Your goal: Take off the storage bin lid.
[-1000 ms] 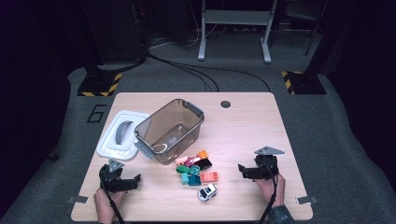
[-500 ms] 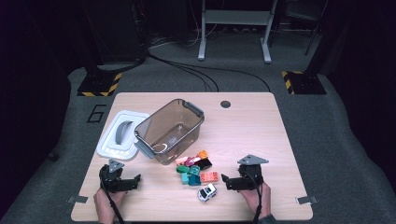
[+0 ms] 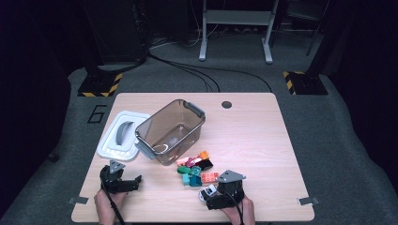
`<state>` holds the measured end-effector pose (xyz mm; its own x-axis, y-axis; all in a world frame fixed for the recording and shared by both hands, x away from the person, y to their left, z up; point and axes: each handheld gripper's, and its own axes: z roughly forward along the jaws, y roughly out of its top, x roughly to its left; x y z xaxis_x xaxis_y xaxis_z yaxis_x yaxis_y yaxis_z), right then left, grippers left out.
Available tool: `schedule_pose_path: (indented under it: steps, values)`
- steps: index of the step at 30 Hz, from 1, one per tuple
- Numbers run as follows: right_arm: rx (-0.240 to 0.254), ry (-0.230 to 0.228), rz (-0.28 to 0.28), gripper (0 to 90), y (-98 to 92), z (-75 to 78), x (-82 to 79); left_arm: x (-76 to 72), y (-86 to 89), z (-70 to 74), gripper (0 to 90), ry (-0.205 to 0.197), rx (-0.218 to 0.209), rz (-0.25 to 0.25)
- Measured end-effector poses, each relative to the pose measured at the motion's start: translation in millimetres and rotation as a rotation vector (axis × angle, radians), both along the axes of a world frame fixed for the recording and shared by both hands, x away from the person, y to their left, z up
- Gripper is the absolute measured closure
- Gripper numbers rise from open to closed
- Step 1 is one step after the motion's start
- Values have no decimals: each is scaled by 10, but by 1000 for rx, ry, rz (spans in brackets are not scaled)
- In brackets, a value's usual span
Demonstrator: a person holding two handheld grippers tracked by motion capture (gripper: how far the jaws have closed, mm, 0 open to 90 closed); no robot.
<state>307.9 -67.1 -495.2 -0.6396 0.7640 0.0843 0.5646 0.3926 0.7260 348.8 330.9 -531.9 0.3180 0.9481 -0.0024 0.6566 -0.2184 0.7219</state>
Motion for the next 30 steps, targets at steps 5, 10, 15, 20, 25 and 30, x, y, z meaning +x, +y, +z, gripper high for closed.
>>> schedule_pose_path:
  steps: [5, 10, 15, 20, 25, 30]
  values:
    - [-31, 6, 23, 45, 92, -54, -67, -4, -1, 5, 0, 5, 4, -6]
    - [-52, -5, 41, 135, 174, -114, -111, -2, 1, 4, 0, 4, 4, -8]
    - [-85, 9, 38, 223, 229, -171, -97, 0, -2, -2, 0, -4, 0, -6]
    - [-95, 19, 51, 233, 240, -221, -78, -2, -2, -1, 0, -2, 0, -6]
    - [-113, 9, 67, 235, 247, -243, -72, -3, 0, 5, 0, 6, 4, -10]
    - [-113, 6, 80, 237, 239, -244, -62, -3, 0, 4, 0, 7, 3, -13]
